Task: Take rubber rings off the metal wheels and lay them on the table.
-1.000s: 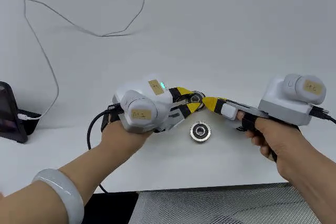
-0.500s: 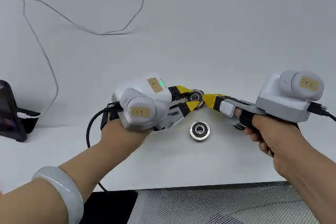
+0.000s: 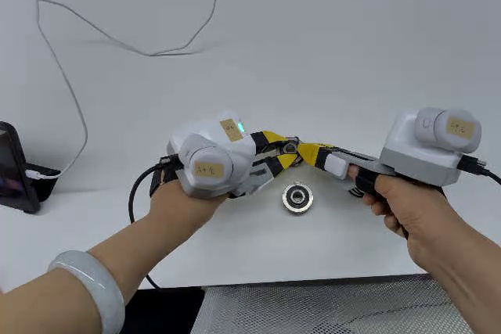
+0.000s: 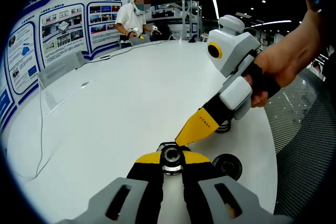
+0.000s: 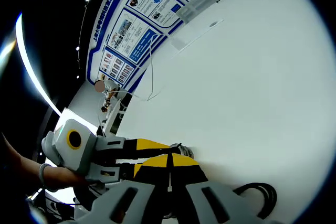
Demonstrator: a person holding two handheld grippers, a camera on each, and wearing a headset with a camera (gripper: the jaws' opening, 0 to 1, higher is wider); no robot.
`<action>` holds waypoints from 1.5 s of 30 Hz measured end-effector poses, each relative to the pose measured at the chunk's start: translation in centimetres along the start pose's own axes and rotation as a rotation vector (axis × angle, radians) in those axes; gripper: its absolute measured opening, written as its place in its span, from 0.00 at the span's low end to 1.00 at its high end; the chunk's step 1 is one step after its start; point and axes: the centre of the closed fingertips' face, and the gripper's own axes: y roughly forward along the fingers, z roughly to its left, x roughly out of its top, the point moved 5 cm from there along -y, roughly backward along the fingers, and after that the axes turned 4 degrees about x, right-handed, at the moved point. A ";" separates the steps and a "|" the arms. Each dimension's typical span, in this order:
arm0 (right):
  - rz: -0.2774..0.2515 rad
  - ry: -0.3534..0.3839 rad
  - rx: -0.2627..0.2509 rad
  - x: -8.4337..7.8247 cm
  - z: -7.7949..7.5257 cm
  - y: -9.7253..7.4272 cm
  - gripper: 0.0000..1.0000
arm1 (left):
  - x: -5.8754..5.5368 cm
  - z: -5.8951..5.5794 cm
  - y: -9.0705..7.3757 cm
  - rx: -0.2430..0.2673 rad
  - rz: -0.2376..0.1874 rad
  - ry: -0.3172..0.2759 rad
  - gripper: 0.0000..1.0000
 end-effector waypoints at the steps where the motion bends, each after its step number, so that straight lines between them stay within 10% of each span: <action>1: 0.000 0.002 0.015 0.0 0.3 0.1 0.01 | 0.0 0.0 0.0 0.000 0.001 0.001 0.12; 25: -0.020 0.005 0.033 0.2 1.3 -0.3 0.01 | 0.2 0.3 -2.5 0.015 -0.050 0.047 0.21; 45: -0.062 0.117 0.138 0.1 3.8 -1.6 0.01 | -2.1 0.5 -6.1 0.068 -0.084 -0.068 0.39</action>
